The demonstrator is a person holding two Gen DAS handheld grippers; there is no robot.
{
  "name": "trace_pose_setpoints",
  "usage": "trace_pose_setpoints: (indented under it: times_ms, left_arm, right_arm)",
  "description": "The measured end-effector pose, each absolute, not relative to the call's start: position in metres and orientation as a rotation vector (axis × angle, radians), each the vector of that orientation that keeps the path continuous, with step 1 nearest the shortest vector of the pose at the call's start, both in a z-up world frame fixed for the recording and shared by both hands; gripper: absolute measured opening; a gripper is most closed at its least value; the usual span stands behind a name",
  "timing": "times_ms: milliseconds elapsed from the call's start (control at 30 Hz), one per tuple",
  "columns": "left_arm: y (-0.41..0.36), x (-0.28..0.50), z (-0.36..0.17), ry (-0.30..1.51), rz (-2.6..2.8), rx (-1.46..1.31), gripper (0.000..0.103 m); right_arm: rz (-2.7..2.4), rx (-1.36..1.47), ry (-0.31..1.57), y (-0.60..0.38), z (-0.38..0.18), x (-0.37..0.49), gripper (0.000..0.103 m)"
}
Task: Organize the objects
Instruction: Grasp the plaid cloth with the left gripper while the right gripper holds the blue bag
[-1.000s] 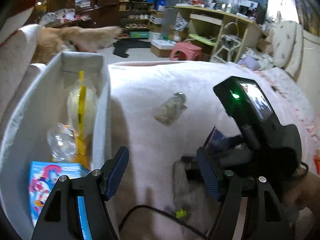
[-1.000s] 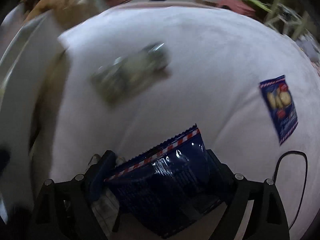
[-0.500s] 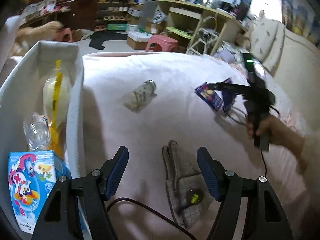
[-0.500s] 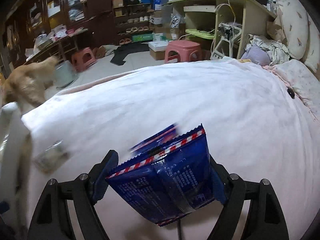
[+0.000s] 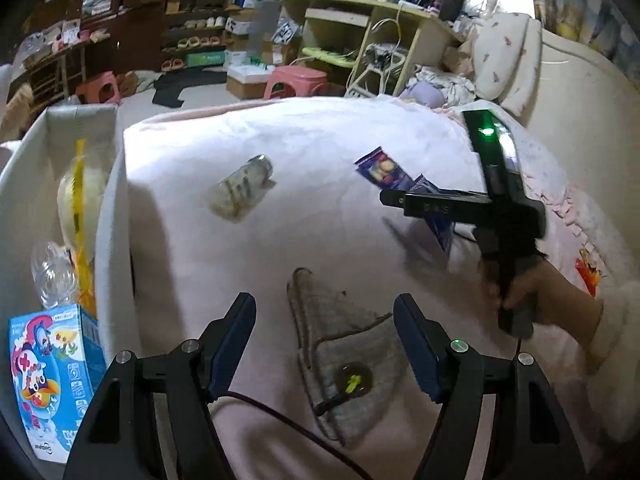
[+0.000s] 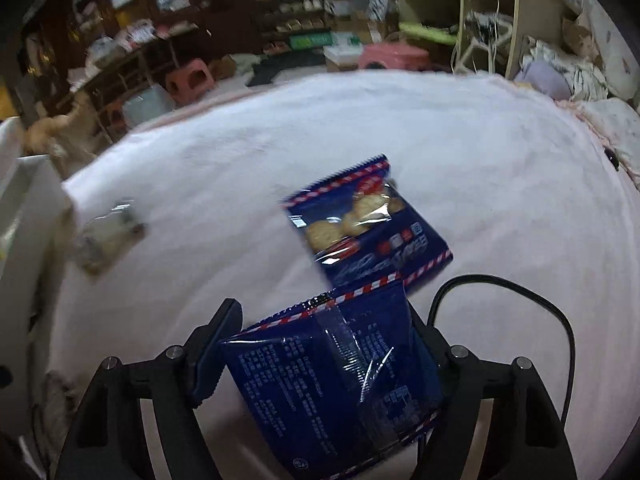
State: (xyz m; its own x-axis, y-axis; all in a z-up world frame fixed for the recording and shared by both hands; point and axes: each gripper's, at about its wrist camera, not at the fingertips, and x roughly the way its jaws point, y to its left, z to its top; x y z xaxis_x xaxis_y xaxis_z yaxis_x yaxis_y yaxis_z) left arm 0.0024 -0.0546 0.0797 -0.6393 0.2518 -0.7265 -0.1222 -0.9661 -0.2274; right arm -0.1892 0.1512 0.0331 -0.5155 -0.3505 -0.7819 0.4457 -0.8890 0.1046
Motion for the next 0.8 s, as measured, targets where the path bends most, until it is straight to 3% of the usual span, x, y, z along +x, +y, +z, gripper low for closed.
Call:
trace_pose_setpoints:
  times_ms: [233, 333, 533, 633, 800]
  left_arm:
    - [-0.03, -0.007, 0.052, -0.18, 2.486, -1.376, 0.07]
    - [-0.024, -0.015, 0.032, -0.112, 2.447, -1.509, 0.07]
    - [-0.044, -0.035, 0.015, -0.396, 2.33, -1.612, 0.069]
    - [-0.048, -0.037, 0.015, -0.42, 2.329, -1.632, 0.063]
    - [-0.031, -0.036, 0.019, -0.233, 2.382, -1.623, 0.045]
  right_arm:
    - [-2.2, 1.118, -0.111, 0.117, 0.093, -0.145, 0.076]
    - [-2.118, 1.121, -0.106, 0.096, 0.098, -0.131, 0.076]
    - [-2.074, 1.155, -0.022, 0.076, 0.094, -0.116, 0.076]
    - [-2.058, 1.184, -0.084, 0.077, 0.096, -0.113, 0.076]
    - [-2.035, 1.226, -0.223, 0.088, 0.097, -0.122, 0.076]
